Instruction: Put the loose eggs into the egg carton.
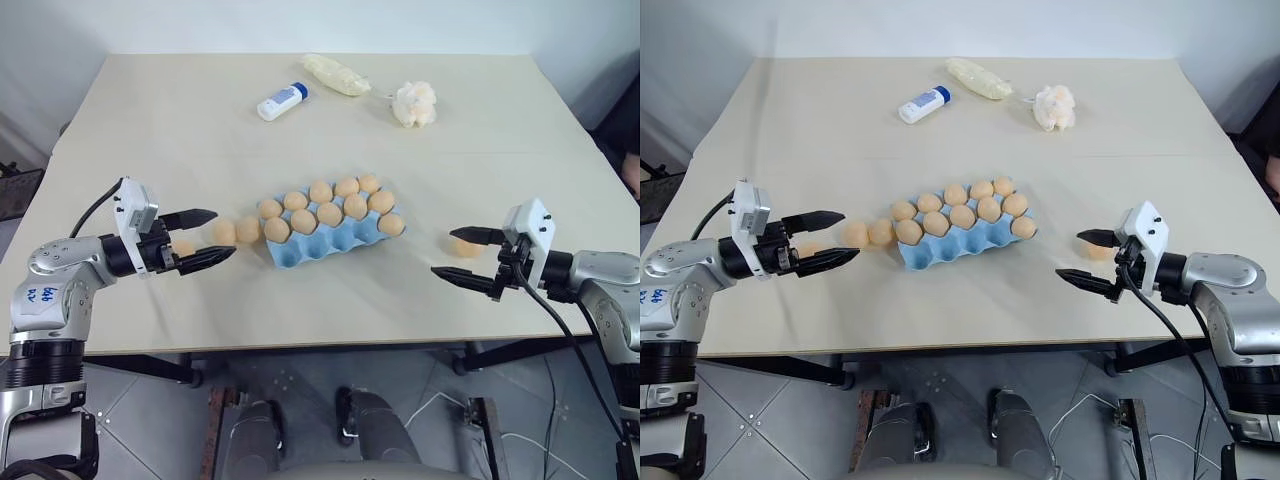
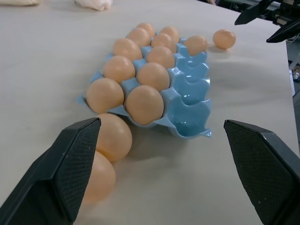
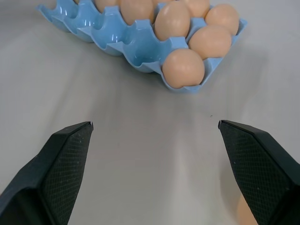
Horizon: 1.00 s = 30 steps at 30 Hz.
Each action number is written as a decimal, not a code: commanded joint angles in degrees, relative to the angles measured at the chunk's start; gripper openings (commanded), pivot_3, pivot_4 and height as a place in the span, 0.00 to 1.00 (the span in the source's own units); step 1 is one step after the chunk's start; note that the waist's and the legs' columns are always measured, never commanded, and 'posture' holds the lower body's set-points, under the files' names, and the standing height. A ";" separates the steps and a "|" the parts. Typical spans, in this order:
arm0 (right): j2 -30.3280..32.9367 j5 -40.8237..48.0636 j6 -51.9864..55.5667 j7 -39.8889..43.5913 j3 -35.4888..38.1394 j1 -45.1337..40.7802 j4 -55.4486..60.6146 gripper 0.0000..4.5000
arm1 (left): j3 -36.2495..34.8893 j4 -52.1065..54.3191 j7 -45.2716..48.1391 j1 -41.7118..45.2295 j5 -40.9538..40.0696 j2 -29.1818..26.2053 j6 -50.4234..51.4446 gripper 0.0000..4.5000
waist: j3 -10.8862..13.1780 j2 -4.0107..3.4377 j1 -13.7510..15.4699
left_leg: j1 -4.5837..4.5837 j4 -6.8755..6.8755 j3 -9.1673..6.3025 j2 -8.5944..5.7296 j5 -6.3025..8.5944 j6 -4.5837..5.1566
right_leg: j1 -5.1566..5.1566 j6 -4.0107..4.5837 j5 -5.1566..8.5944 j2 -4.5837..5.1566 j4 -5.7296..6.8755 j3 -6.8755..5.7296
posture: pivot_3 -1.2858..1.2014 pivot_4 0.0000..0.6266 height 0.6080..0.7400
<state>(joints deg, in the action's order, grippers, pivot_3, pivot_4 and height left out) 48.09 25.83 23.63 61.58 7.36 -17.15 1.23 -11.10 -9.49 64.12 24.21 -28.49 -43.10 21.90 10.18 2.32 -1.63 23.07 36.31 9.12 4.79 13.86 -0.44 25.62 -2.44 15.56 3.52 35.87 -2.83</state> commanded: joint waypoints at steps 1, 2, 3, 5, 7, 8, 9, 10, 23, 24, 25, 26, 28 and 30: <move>0.31 0.48 -1.00 -0.43 2.53 -0.87 0.19 1.00 | -1.28 0.85 0.60 1.00 -0.26 -0.34 -2.28 1.00 | 0.00 0.00 0.00 | 0.00 0.00 0.00 0.00 0.00 0.00 | 0.00 0.00 0.00 0.00 0.00 0.00 | 0.52 0.24 1.00; 0.33 0.50 -1.00 -0.45 2.50 -0.88 0.18 1.00 | -1.18 0.82 0.56 0.99 -0.11 -0.42 -2.50 1.00 | 0.00 0.00 0.01 | 0.00 0.00 0.00 0.00 0.00 0.00 | 0.00 0.00 0.00 0.00 0.00 0.00 | 0.52 0.24 1.00; 0.32 0.62 -0.87 -0.52 2.52 -0.83 0.33 1.00 | -1.03 0.99 -1.52 1.18 0.64 -0.35 -1.59 1.00 | 0.00 0.00 0.01 | 0.00 0.00 0.00 0.00 0.00 0.00 | 0.00 0.00 0.00 0.00 0.00 0.00 | 0.52 0.24 1.00; 0.31 0.83 -0.55 -0.75 2.58 -0.80 0.61 1.00 | -1.61 1.35 -2.13 1.52 -0.50 0.12 -0.71 1.00 | 0.00 0.00 0.01 | 0.00 0.00 0.00 0.00 0.00 0.00 | 0.00 0.00 0.00 0.00 0.01 0.02 | 0.52 0.24 1.00; 0.30 0.93 -0.40 -0.92 2.59 -0.78 0.76 1.00 | -1.79 1.43 -2.38 1.63 -0.84 0.17 -0.65 1.00 | 0.00 0.00 0.01 | 0.00 0.00 -0.01 0.00 0.00 0.00 | 0.00 0.00 0.00 0.00 0.01 0.01 | 0.52 0.24 1.00; 0.30 0.95 -0.37 -0.99 2.56 -0.77 0.80 1.00 | -1.70 1.34 -2.82 1.68 -0.65 0.05 -0.45 1.00 | 0.00 0.00 0.00 | 0.00 0.00 0.00 0.00 0.00 0.00 | 0.00 0.00 0.00 0.00 0.01 0.00 | 0.52 0.24 1.00; 0.26 0.96 -0.33 -1.13 2.58 -0.76 0.87 1.00 | -1.45 1.31 -2.88 1.71 -0.37 -0.11 -0.63 1.00 | 0.00 0.00 -0.01 | 0.00 0.00 0.00 0.00 0.00 0.01 | 0.00 -0.01 0.00 0.00 0.00 0.00 | 0.52 0.24 1.00; 0.11 1.03 -0.20 -1.60 2.74 -0.73 1.11 1.00 | -1.31 1.28 -3.40 2.06 -0.18 -0.05 -0.58 1.00 | 0.00 0.00 -0.01 | 0.00 0.00 0.00 0.00 0.00 0.01 | 0.00 -0.01 0.00 0.00 0.01 0.00 | 0.52 0.24 1.00; -4.87 7.70 11.39 -17.67 21.54 21.01 23.55 1.00 | -3.84 -1.29 3.95 0.58 -3.23 1.04 -7.02 1.00 | 0.00 0.00 0.26 | 0.06 -0.05 -0.17 0.00 0.01 -0.02 | -0.05 0.04 0.03 0.01 -0.03 0.02 | 0.52 0.24 1.00; -5.79 8.54 12.35 -18.82 23.58 23.62 25.79 1.00 | -4.12 -1.65 4.65 0.37 -3.48 0.98 -7.35 1.00 | 0.00 -0.01 0.34 | 0.06 -0.05 -0.19 0.00 0.01 -0.02 | -0.06 0.05 0.03 0.00 -0.06 0.02 | 0.52 0.24 1.00; -6.62 9.26 12.98 -19.86 25.17 25.57 27.48 1.00 | -4.53 -2.17 5.36 0.40 -4.00 1.14 -7.48 1.00 | 0.00 -0.01 0.33 | 0.06 -0.05 -0.23 0.00 0.01 -0.02 | -0.08 0.07 0.04 0.00 -0.05 0.00 | 0.52 0.24 1.00; -7.24 9.72 13.63 -20.97 26.36 26.99 28.77 1.00 | -4.83 -2.65 6.14 0.48 -4.39 1.30 -7.79 1.00 | 0.00 -0.01 0.30 | 0.06 -0.04 -0.25 0.00 0.01 -0.02 | -0.10 0.07 0.05 0.00 -0.06 0.01 | 0.52 0.24 1.00; -8.75 10.24 13.84 -22.77 28.42 29.64 30.75 1.00 | -4.83 -3.53 8.12 0.36 -4.46 1.32 -8.66 1.00 | 0.00 -0.01 0.00 | 0.05 0.01 -0.20 -0.01 0.01 -0.02 | -0.11 0.00 0.00 0.00 -0.05 -0.03 | 0.52 0.24 1.00; -10.11 10.16 13.65 -24.53 29.47 31.32 31.91 1.00 | -5.02 -4.00 9.54 0.26 -4.86 1.60 -9.27 1.00 | 0.00 0.00 -0.17 | -0.03 0.04 -0.10 -0.02 0.09 -0.17 | -0.15 -0.03 -0.02 -0.03 -0.13 -0.02 | 0.52 0.24 1.00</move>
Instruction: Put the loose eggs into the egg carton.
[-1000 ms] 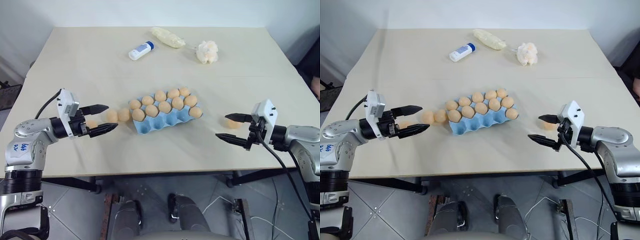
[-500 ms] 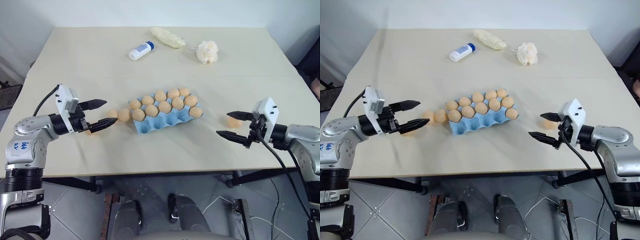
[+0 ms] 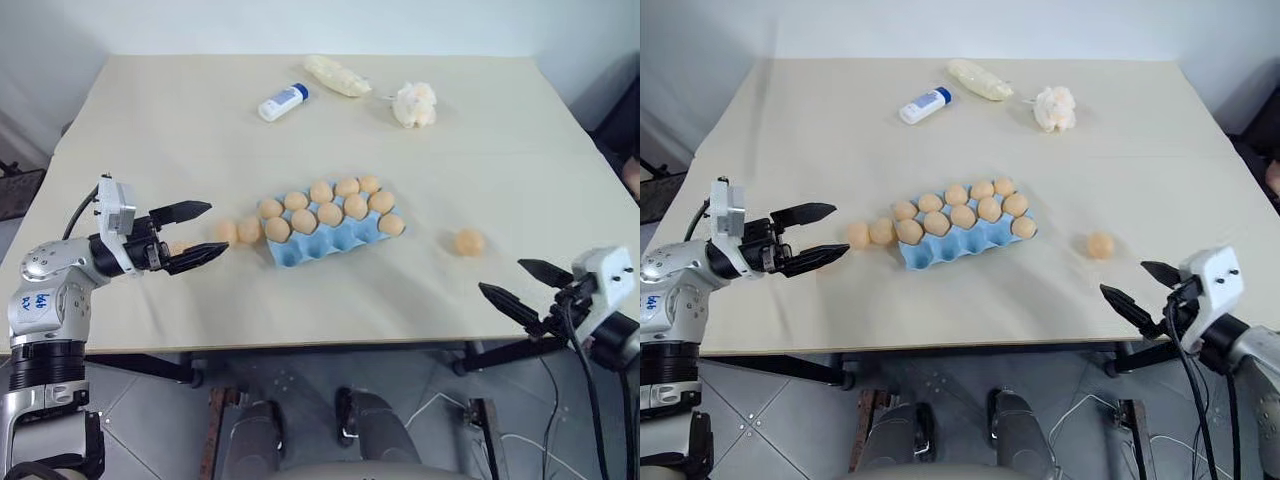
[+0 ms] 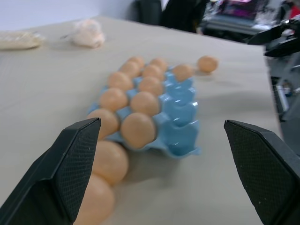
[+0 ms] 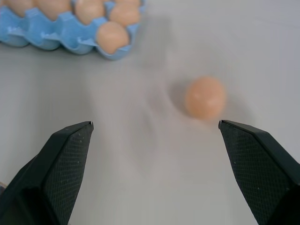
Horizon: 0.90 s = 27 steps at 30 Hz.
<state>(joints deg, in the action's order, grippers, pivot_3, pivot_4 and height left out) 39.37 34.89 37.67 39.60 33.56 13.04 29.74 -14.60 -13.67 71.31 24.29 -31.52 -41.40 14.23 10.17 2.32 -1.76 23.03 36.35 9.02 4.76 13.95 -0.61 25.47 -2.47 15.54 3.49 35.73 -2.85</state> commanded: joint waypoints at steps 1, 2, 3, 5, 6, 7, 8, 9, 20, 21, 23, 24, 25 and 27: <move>-2.66 0.03 -1.42 -4.38 3.24 1.34 3.66 1.00 | -1.89 -0.23 3.19 0.33 -2.37 0.40 -2.37 1.00 | 0.00 0.00 -0.04 | 0.00 0.00 0.01 -0.01 -0.03 0.02 | 0.00 0.03 -0.02 -0.02 -0.07 0.03 | 0.52 0.24 1.00; -4.11 -0.64 -2.24 -6.25 2.82 0.95 3.55 1.00 | -2.28 -0.60 3.60 0.48 -2.91 0.89 -2.76 1.00 | 0.00 0.00 -0.03 | 0.00 0.00 0.00 -0.01 -0.05 0.02 | -0.02 0.08 -0.04 -0.03 -0.11 0.03 | 0.52 0.24 1.00; -5.57 -1.50 -2.87 -8.20 1.63 0.04 3.14 1.00 | -2.28 -1.04 4.63 0.44 -3.08 1.15 -3.54 1.00 | -0.01 0.01 0.01 | 0.00 0.00 0.00 0.01 -0.08 0.03 | -0.03 0.18 -0.04 -0.04 -0.19 0.03 | 0.52 0.24 1.00; -8.30 -2.95 -3.62 -11.77 -1.16 -2.77 1.83 1.00 | -2.29 -1.78 6.36 0.12 -2.94 1.71 -5.65 1.00 | 0.00 -0.01 -0.04 | 0.02 0.00 0.00 0.00 -0.14 0.05 | -0.03 0.36 -0.04 -0.03 -0.24 0.07 | 0.52 0.24 1.00; -9.80 -3.94 -4.28 -13.52 -2.71 -4.76 0.82 1.00 | -2.06 -2.22 7.32 -0.18 -2.68 1.86 -6.65 1.00 | 0.00 -0.01 -0.15 | 0.02 0.00 0.02 0.01 -0.16 0.04 | -0.02 0.42 -0.03 -0.02 -0.24 0.11 | 0.52 0.24 1.00; -11.16 -4.93 -5.01 -15.21 -4.06 -6.73 -0.34 1.00 | -1.80 -2.64 8.42 -0.45 -2.46 1.99 -7.74 1.00 | 0.01 -0.01 -0.22 | 0.00 -0.03 0.04 0.00 -0.17 0.06 | -0.02 0.50 -0.01 0.01 -0.26 0.17 | 0.52 0.24 1.00; -12.37 -5.88 -5.62 -16.77 -5.26 -8.61 -1.64 1.00 | -1.71 -3.01 8.67 -0.49 -2.28 2.17 -8.38 1.00 | 0.00 -0.01 -0.32 | 0.02 -0.01 0.05 0.00 -0.18 0.07 | -0.01 0.58 0.00 -0.01 -0.27 0.20 | 0.52 0.24 1.00; -13.35 -6.88 -6.17 -17.96 -6.66 -10.50 -3.23 1.00 | -1.88 -3.23 8.71 -0.33 -2.59 2.58 -8.76 1.00 | 0.01 -0.01 -0.36 | 0.01 -0.03 0.07 0.00 -0.20 0.10 | -0.01 0.57 -0.01 0.00 -0.29 0.21 | 0.52 0.24 1.00; -14.97 -16.67 -16.22 -19.51 -16.26 -27.18 -27.97 1.00 | 1.29 -4.80 7.70 -1.47 2.88 1.65 -12.30 1.00 | 0.02 -0.05 -0.20 | 0.07 -0.19 -0.02 -0.08 -0.27 0.25 | 0.09 0.04 -0.30 -0.03 -0.20 0.08 | 0.52 0.24 1.00; -14.86 -17.11 -16.77 -19.25 -16.63 -27.91 -29.25 1.00 | 1.30 -4.78 7.90 -1.39 2.93 1.64 -12.61 1.00 | 0.02 -0.05 -0.19 | 0.05 -0.19 -0.04 -0.06 -0.27 0.25 | 0.09 0.08 -0.28 -0.04 -0.17 0.08 | 0.52 0.24 1.00; -14.70 -18.03 -17.77 -18.91 -17.48 -29.32 -31.80 1.00 | 2.29 -4.96 8.49 -1.43 4.49 0.68 -13.41 1.00 | 0.02 -0.05 -0.18 | 0.07 -0.23 -0.13 -0.03 -0.27 0.23 | 0.09 0.17 -0.23 -0.06 -0.14 0.11 | 0.52 0.24 1.00; -14.62 -18.39 -18.18 -18.71 -17.90 -29.89 -32.87 1.00 | 2.78 -4.97 8.89 -1.40 5.09 0.29 -13.74 1.00 | 0.02 -0.05 -0.17 | 0.08 -0.23 -0.17 -0.02 -0.27 0.22 | 0.09 0.22 -0.20 -0.06 -0.11 0.12 | 0.52 0.24 1.00; -14.58 -18.68 -18.63 -18.55 -18.21 -30.38 -33.78 1.00 | 3.09 -5.00 8.95 -1.31 5.55 0.09 -14.01 1.00 | 0.02 -0.06 -0.19 | 0.08 -0.25 -0.18 -0.02 -0.28 0.20 | 0.09 0.23 -0.19 -0.06 -0.09 0.13 | 0.52 0.24 1.00; -14.63 -19.22 -19.35 -18.37 -18.54 -31.15 -35.34 1.00 | 3.91 -5.10 8.97 -1.17 6.72 -0.43 -14.64 1.00 | 0.03 -0.07 -0.23 | 0.08 -0.25 -0.19 -0.01 -0.28 0.19 | 0.10 0.24 -0.18 -0.07 -0.08 0.12 | 0.52 0.24 1.00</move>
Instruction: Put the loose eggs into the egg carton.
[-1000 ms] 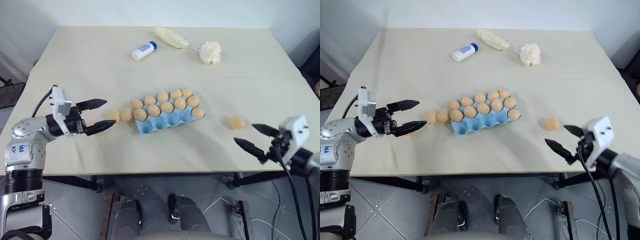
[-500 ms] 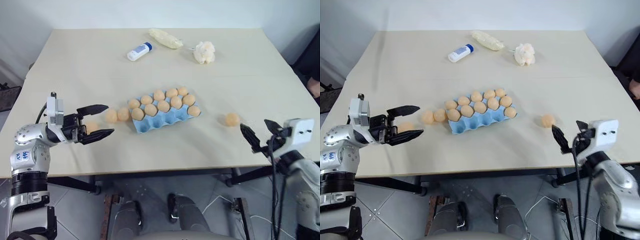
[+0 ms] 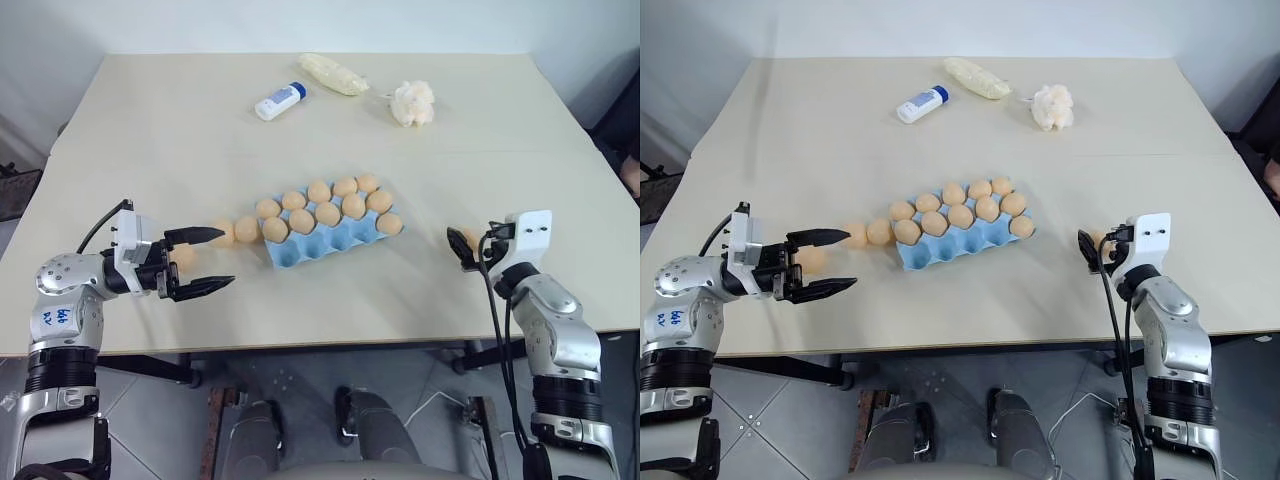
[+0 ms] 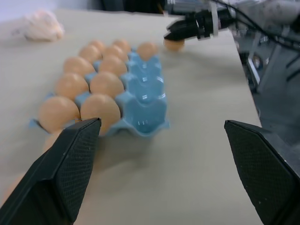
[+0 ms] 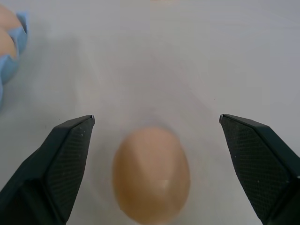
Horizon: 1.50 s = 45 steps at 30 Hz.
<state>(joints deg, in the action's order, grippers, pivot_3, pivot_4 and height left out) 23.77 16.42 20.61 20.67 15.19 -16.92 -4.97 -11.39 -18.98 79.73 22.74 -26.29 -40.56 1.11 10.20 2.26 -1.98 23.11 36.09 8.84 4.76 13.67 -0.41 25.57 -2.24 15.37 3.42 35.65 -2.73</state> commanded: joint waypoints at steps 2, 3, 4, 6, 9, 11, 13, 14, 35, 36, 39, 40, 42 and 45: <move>0.97 -1.31 -2.84 0.84 -0.53 -1.92 -2.59 1.00 | 1.61 -0.15 0.67 0.90 2.24 -1.13 -2.49 1.00 | 0.00 -0.01 0.00 | 0.00 0.01 0.01 0.00 0.00 0.00 | 0.00 -0.01 0.00 0.01 0.00 -0.01 | 0.52 0.24 1.00; 1.00 -1.60 -3.17 1.04 -0.77 -2.25 -3.65 1.00 | 1.86 -0.45 0.94 1.45 1.96 -0.55 -2.78 1.00 | 0.00 -0.01 0.00 | -0.01 0.03 0.01 0.00 0.00 0.00 | 0.00 -0.01 -0.01 0.01 0.01 -0.02 | 0.52 0.24 1.00; 0.91 -1.85 -3.45 1.09 -1.00 -2.45 -4.30 1.00 | 2.12 -0.75 1.07 1.96 1.78 -0.07 -2.81 1.00 | 0.00 -0.01 0.00 | 0.00 0.04 0.01 0.00 0.00 0.00 | 0.00 -0.02 -0.01 0.02 0.02 -0.03 | 0.52 0.24 1.00; 0.79 -2.14 -3.78 1.24 -1.42 -2.61 -4.93 1.00 | 2.60 -1.29 0.97 2.80 1.76 0.60 -2.87 1.00 | 0.00 -0.01 0.02 | 0.00 0.06 0.02 -0.01 -0.01 0.01 | -0.01 -0.05 -0.03 0.04 0.03 -0.05 | 0.52 0.24 1.00; 0.55 -2.12 -3.34 1.44 -1.74 -2.53 -4.71 1.00 | 2.95 -2.29 0.85 3.94 1.88 1.39 -3.77 1.00 | 0.00 -0.01 0.05 | -0.01 0.06 0.02 -0.02 -0.02 0.02 | -0.01 -0.06 -0.03 0.06 0.05 -0.05 | 0.52 0.24 1.00; 0.12 -2.04 -3.09 1.35 -1.94 -2.15 -3.85 0.96 | 3.02 -3.15 0.70 4.78 1.75 1.84 -3.89 1.00 | 0.00 -0.01 0.01 | 0.00 0.06 0.02 -0.02 -0.02 0.03 | -0.01 -0.06 -0.04 0.05 0.05 -0.05 | 0.52 0.24 1.00; -0.22 -1.88 -2.98 1.32 -2.15 -1.66 -2.69 0.86 | 3.17 -3.82 0.77 5.41 1.75 2.01 -4.05 1.00 | 0.00 -0.01 -0.12 | 0.00 0.06 0.02 -0.02 -0.02 0.03 | -0.01 -0.06 -0.04 0.02 0.06 -0.06 | 0.52 0.24 1.00; -0.29 -1.76 -2.86 1.36 -2.23 -1.51 -2.31 0.79 | 3.24 -4.08 0.86 5.61 1.78 2.02 -4.16 1.00 | 0.00 -0.01 -0.19 | -0.01 0.06 0.02 -0.02 -0.02 0.02 | -0.01 -0.06 -0.03 0.01 0.07 -0.06 | 0.52 0.24 1.00; -5.30 3.06 13.61 1.38 -13.94 -8.33 19.94 0.36 | 1.88 -4.19 0.73 6.83 -1.03 6.19 -5.05 1.00 | 0.01 -0.02 -0.20 | 0.00 0.10 -0.04 0.02 -0.04 0.00 | 0.01 0.01 0.01 0.01 0.16 -0.11 | 0.52 0.24 1.00; -6.06 2.51 12.97 1.64 -15.02 -9.32 18.70 0.36 | 1.86 -4.02 0.47 6.74 -0.90 6.39 -5.14 1.00 | 0.01 -0.01 -0.21 | 0.02 0.10 -0.04 0.02 -0.04 0.00 | 0.02 0.01 0.01 0.01 0.16 -0.12 | 0.52 0.24 1.00; -7.43 1.24 11.33 2.40 -17.38 -11.08 15.74 0.36 | 1.71 -3.65 -0.94 6.36 -0.21 6.85 -6.25 1.00 | 0.00 -0.01 -0.09 | 0.04 0.09 -0.08 0.02 -0.04 -0.01 | 0.02 0.02 0.01 0.00 0.15 -0.11 | 0.52 0.24 1.00; -7.60 0.93 10.90 2.54 -17.93 -11.42 15.03 0.36 | 1.75 -3.49 -1.27 6.14 -0.12 6.83 -6.39 1.00 | 0.00 -0.01 -0.05 | 0.06 0.08 -0.09 0.02 -0.04 -0.01 | 0.02 0.02 0.02 0.00 0.15 -0.12 | 0.52 0.24 1.00; -8.06 0.06 9.85 2.80 -18.95 -12.07 13.37 0.36 | 1.74 -2.58 -1.90 5.21 -0.23 6.78 -6.55 1.00 | 0.01 -0.01 0.04 | 0.09 0.07 -0.10 0.02 -0.03 -0.02 | 0.03 0.02 0.02 0.01 0.12 -0.11 | 0.52 0.24 1.00; -8.07 -0.87 8.61 3.54 -20.04 -12.35 12.01 0.36 | 0.78 1.19 -5.01 2.67 -0.14 6.00 -5.74 1.00 | 0.01 -0.01 0.05 | 0.10 0.07 -0.08 0.01 -0.02 -0.01 | 0.03 0.01 0.01 0.03 0.09 -0.15 | 0.52 0.24 1.00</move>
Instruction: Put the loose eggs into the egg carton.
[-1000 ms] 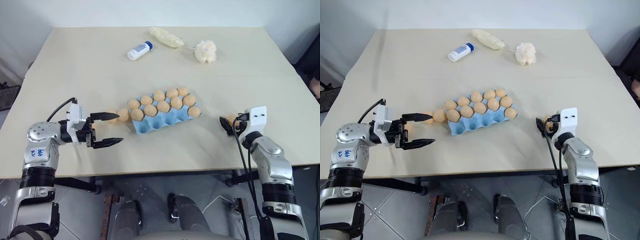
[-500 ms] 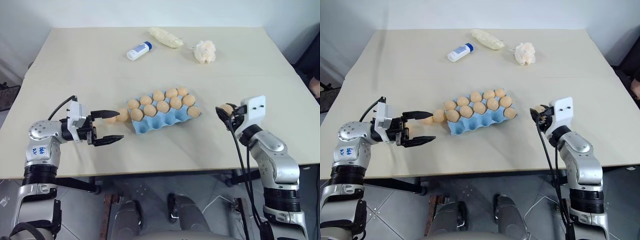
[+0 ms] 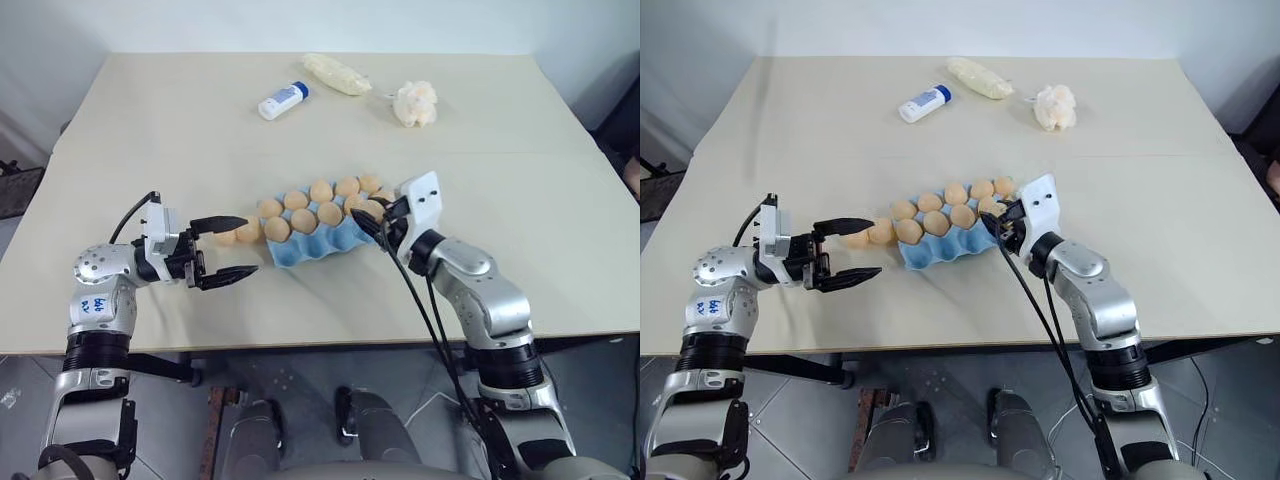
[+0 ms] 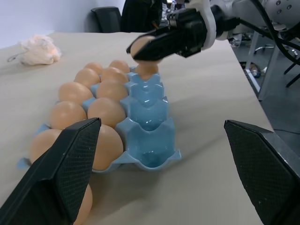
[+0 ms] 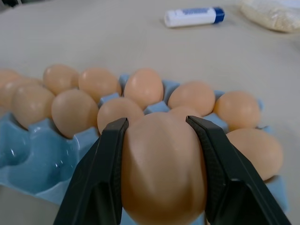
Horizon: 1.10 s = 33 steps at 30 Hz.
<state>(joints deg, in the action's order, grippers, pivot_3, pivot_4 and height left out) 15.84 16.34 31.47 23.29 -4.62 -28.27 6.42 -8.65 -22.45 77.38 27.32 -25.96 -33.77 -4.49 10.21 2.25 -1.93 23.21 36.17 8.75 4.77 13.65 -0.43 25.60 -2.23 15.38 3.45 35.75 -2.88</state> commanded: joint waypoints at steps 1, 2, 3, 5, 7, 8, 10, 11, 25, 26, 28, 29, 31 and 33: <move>-0.11 -1.00 -2.47 1.13 -0.34 -0.97 0.47 0.36 | -2.59 6.01 -3.82 -2.90 -0.43 -1.35 0.23 1.00 | 0.00 0.00 -0.02 | 0.00 -0.01 0.00 0.02 0.00 0.00 | 0.00 0.00 0.00 0.01 0.00 0.00 | 0.52 0.24 1.00; -0.10 -1.18 -2.62 1.32 -0.40 -0.93 0.32 0.36 | -3.21 7.30 -5.05 -4.02 -0.27 -1.93 0.50 1.00 | 0.00 0.00 -0.18 | 0.00 -0.01 0.00 0.05 0.00 0.00 | 0.00 0.00 0.00 0.02 0.01 0.02 | 0.52 0.24 1.00; -0.08 -1.31 -2.74 1.51 -0.44 -0.89 0.11 0.36 | -3.75 8.67 -6.26 -5.32 -0.21 -2.41 0.88 1.00 | 0.00 0.00 -0.29 | 0.00 -0.01 0.00 0.05 0.00 0.00 | 0.00 0.00 0.00 0.00 0.01 0.03 | 0.52 0.24 1.00; -0.03 -1.79 -3.32 1.99 -0.55 -0.87 -0.94 0.36 | -5.16 14.04 -8.58 -10.39 -1.24 -2.69 2.31 1.00 | 0.00 0.00 -0.69 | -0.02 -0.02 -0.02 0.11 0.00 -0.01 | 0.00 0.01 0.01 -0.02 0.03 0.06 | 0.52 0.24 1.00; -0.06 -2.10 -3.63 2.61 -0.69 -1.14 -2.19 0.52 | -6.41 19.69 -10.75 -15.37 -2.59 -2.68 4.24 1.00 | 0.01 -0.04 -1.23 | -0.06 -0.08 -0.02 0.26 0.00 -0.02 | 0.00 0.04 0.03 0.01 0.04 0.14 | 0.52 0.24 1.00; -0.05 -2.18 -3.78 2.92 -0.72 -1.27 -2.53 0.58 | -6.72 21.36 -11.54 -16.62 -2.98 -2.73 4.87 1.00 | 0.01 -0.04 -1.25 | -0.06 -0.11 -0.01 0.26 0.01 -0.03 | 0.00 0.04 0.03 0.02 0.04 0.18 | 0.52 0.24 1.00; -0.04 -2.42 -4.29 3.74 -0.95 -1.67 -3.30 0.74 | -7.42 23.64 -13.33 -18.37 -3.39 -2.75 5.69 1.00 | 0.02 -0.04 -1.25 | -0.04 -0.08 -0.05 0.28 0.00 -0.05 | 0.01 0.05 0.03 0.02 0.03 0.17 | 0.52 0.24 1.00; 0.00 -2.57 -4.65 4.29 -1.18 -1.92 -3.78 0.82 | -7.95 24.82 -14.35 -19.49 -3.55 -2.71 6.03 1.00 | 0.01 -0.04 -1.24 | -0.03 -0.07 -0.08 0.28 0.03 -0.14 | 0.01 0.06 0.04 0.02 0.03 0.17 | 0.52 0.24 1.00; 5.81 3.06 -2.89 15.14 1.84 -1.99 0.91 0.99 | -13.25 33.79 -26.37 -27.37 -4.34 -1.55 8.90 1.00 | 0.04 -0.08 -1.28 | -0.02 -0.22 -0.11 0.27 0.11 -0.32 | 0.01 0.11 0.06 0.06 -0.11 0.18 | 0.52 0.24 1.00; 7.21 4.97 -2.31 17.21 2.89 -1.79 1.86 0.99 | -14.24 34.79 -28.28 -28.03 -4.45 -1.13 9.46 1.00 | 0.04 -0.08 -1.24 | -0.01 -0.22 -0.11 0.28 0.11 -0.31 | 0.01 0.11 0.06 0.06 -0.13 0.18 | 0.52 0.24 1.00; 10.28 6.91 -2.76 21.03 4.27 -1.27 2.78 0.99 | -15.80 36.37 -32.22 -29.15 -3.80 -0.15 10.30 1.00 | 0.05 -0.09 -1.20 | -0.01 -0.22 -0.11 0.27 0.12 -0.29 | 0.00 0.10 0.06 0.05 -0.15 0.19 | 0.52 0.24 1.00; 12.13 7.70 -3.54 23.55 4.80 -0.80 2.93 0.99 | -16.54 37.21 -34.63 -29.76 -3.43 0.54 11.14 1.00 | 0.05 -0.09 -1.12 | -0.01 -0.22 -0.12 0.28 0.13 -0.31 | 0.00 0.10 0.06 0.05 -0.16 0.17 | 0.52 0.24 1.00; 14.52 8.91 -4.75 27.07 5.44 -0.10 2.88 0.99 | -17.25 38.48 -37.85 -30.59 -3.07 1.43 12.27 1.00 | 0.05 -0.09 -1.06 | -0.02 -0.22 -0.14 0.27 0.16 -0.35 | -0.02 0.09 0.06 0.04 -0.18 0.16 | 0.52 0.24 1.00; 16.89 10.37 -5.95 31.41 6.20 0.83 2.40 0.99 | -17.79 39.79 -41.55 -31.13 -2.72 2.58 13.54 1.00 | 0.05 -0.09 -1.08 | -0.03 -0.20 -0.14 0.27 0.16 -0.36 | -0.03 0.09 0.07 0.03 -0.19 0.16 | 0.52 0.24 1.00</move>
<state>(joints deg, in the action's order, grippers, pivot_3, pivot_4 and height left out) 31.39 24.44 27.39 50.98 0.12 -27.72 7.29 -24.47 13.85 38.89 -3.30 -28.83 -31.91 8.58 10.25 2.16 -3.01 23.19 35.98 8.61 5.03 13.81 -0.79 25.58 -2.14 15.44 3.45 35.55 -2.72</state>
